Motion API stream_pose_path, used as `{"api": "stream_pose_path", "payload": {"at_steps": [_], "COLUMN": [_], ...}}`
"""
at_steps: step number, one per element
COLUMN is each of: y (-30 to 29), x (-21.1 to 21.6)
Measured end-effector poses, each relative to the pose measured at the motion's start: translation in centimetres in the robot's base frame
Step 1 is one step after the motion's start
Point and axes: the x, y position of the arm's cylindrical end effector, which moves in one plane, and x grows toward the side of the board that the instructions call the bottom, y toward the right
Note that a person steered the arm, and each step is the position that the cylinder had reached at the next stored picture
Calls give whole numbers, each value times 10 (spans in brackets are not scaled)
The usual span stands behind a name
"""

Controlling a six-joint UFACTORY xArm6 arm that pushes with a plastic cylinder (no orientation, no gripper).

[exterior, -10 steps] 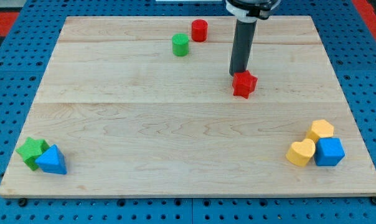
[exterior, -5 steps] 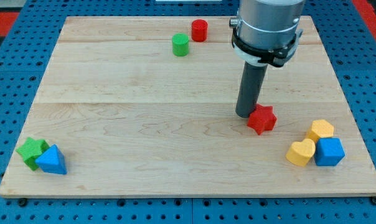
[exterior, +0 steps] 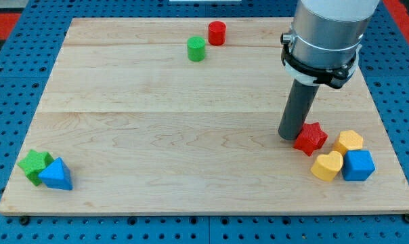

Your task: Move the red star to the top of the yellow heart

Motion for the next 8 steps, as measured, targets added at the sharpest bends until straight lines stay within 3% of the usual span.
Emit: {"api": "stream_pose_path", "payload": {"at_steps": [3, 8], "y": [-6, 22], "x": [-24, -14]}}
